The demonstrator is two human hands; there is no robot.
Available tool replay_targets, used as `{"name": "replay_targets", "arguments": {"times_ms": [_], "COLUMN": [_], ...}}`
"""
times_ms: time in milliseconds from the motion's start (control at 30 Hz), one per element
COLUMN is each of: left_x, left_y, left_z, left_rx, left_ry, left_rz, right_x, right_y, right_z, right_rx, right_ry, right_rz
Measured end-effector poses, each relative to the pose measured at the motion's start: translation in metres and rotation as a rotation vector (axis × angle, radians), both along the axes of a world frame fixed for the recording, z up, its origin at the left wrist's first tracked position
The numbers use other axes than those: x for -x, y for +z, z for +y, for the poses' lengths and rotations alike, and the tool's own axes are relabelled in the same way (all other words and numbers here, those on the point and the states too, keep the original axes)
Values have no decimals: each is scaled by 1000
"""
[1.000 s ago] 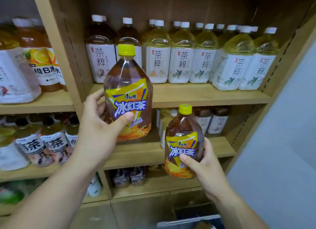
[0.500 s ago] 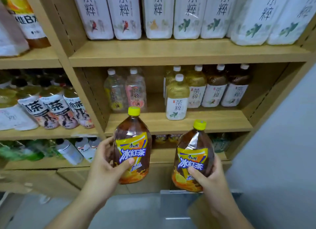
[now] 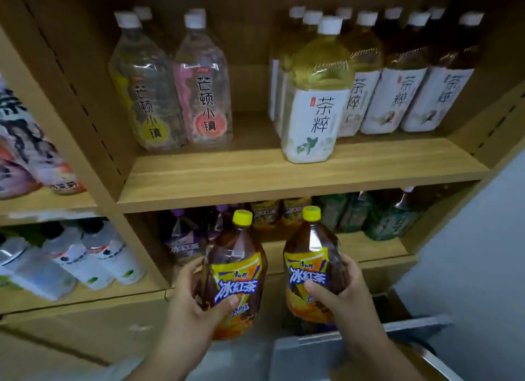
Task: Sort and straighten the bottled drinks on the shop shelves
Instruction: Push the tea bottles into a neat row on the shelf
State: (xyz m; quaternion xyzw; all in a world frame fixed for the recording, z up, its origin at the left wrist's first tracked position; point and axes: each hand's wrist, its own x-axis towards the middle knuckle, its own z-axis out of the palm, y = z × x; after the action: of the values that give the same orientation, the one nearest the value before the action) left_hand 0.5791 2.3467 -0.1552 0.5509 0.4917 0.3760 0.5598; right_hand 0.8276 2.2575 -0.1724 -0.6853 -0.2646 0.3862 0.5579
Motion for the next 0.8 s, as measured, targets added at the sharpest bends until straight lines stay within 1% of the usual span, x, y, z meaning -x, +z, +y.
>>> {"name": "replay_targets", "arguments": {"times_ms": [100,333,500,567,700,800], "left_x": [-11,-40,-48,-52,-61,-67], "left_y": [-18,-67,-114,-128,-148,-159], "left_z": [20,54,57,57,62,69], "left_rx": [-50,-154,-226,-246,-262,-286], "left_ry": [-39,-40,-32,-37,-44,-23], "left_rz": [-26,-135,-155,-165,-191,-193], "right_x": [-13,-27,-47,-49,-52,-55], "right_y": [-20,-53,-82,-95,-116,-125], "right_z": [28,84,96,96,101,103], "right_rx": [-27,-149,-136,-160,-218,-257], "right_ry": [12,-83,1,9,-43,-51], "right_rz": [-50,-109,-242,-234,-87,-39]}}
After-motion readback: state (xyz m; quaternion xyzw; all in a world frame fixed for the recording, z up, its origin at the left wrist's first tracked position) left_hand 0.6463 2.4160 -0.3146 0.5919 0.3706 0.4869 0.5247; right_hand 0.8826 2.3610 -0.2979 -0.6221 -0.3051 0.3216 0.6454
